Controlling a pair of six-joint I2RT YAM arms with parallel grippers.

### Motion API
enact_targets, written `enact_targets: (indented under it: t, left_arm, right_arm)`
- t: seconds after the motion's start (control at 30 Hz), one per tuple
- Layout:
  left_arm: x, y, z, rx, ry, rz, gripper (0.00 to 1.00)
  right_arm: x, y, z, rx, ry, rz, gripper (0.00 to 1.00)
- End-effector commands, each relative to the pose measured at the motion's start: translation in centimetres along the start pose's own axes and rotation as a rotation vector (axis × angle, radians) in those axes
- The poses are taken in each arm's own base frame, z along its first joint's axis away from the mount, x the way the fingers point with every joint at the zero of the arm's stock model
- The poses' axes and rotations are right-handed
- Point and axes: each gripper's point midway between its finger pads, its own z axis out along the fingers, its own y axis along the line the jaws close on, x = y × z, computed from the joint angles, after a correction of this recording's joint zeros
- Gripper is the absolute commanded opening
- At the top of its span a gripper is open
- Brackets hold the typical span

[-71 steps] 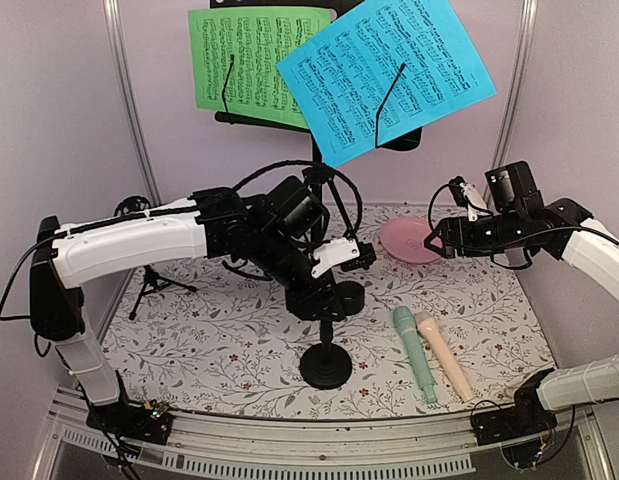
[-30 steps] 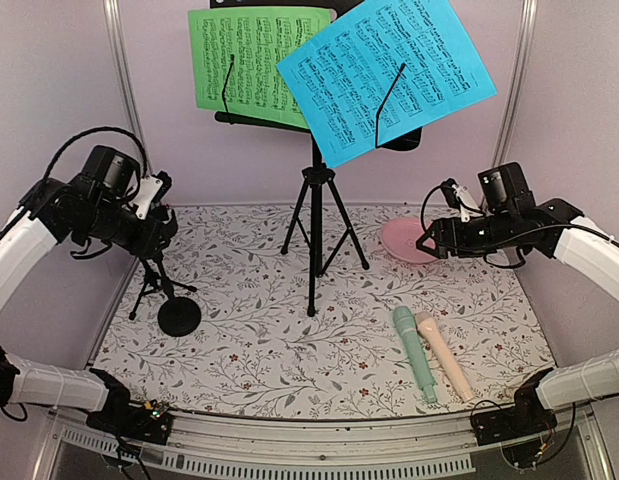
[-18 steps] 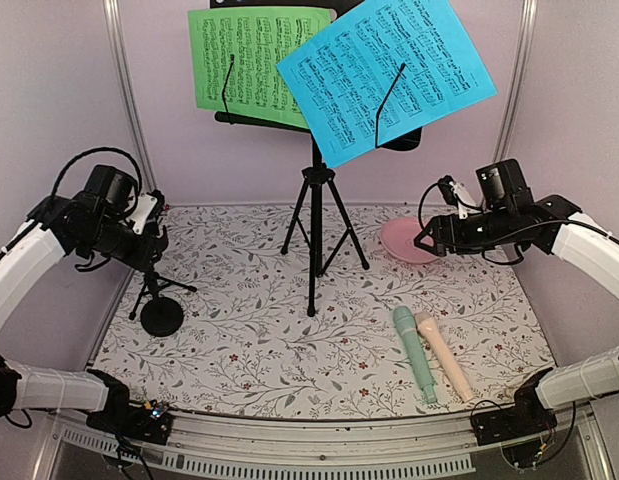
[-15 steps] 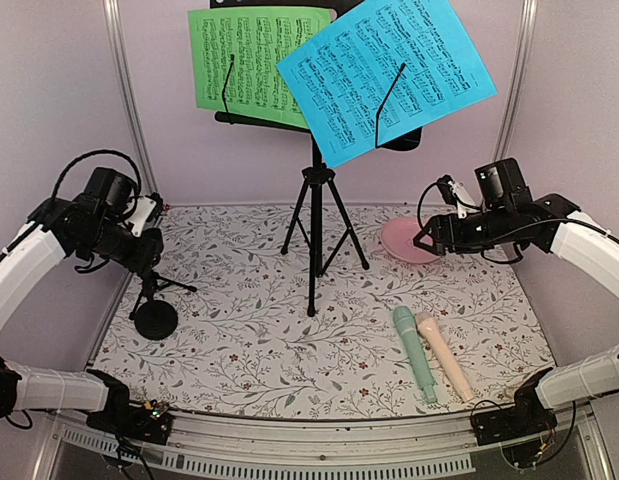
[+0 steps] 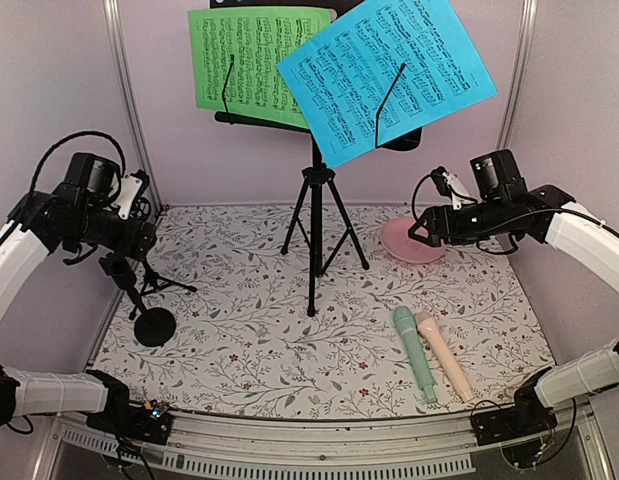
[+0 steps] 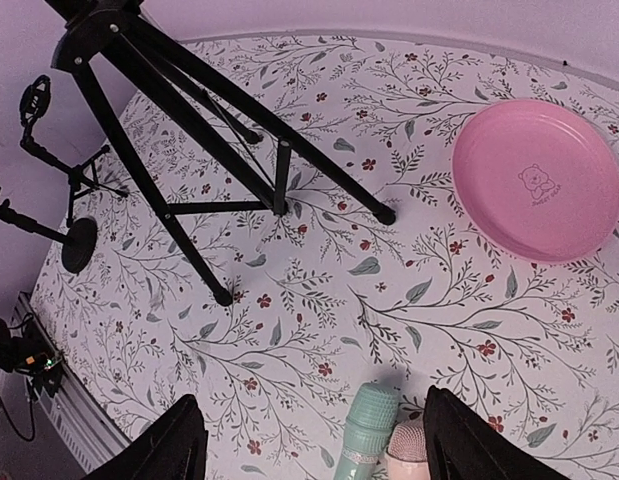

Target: Pack up the instrument practice props

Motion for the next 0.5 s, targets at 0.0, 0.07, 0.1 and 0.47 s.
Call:
enact_targets:
  t: [0.0,0.07,0.1,0.47]
  left_arm:
    - [-1.6,0.9,-1.6,-0.008,-0.059,-0.055,0.92]
    - [-2.7,0.8,-2.3,0.015,-0.088,-0.070,0.92]
    - [-3.3,0.8,-2.7,0.022,-0.103,-0.079,0.93]
    - [-12.3,0.2,-8.9,0.210,-0.487,-0.248,0.99]
  right_arm:
    - [-1.5,0.4,-0.4,-0.009,-0.035,-0.035,0.76]
    - [-2.0,0.5,-0.9,-0.005,-0.054,-0.057,0.77]
    - [-2.3,0.6,-1.2,-0.005,-0.068,-0.073,0.77]
    - [-6.7,7.6,-12.1,-0.218,-0.458,-0.442,0.81]
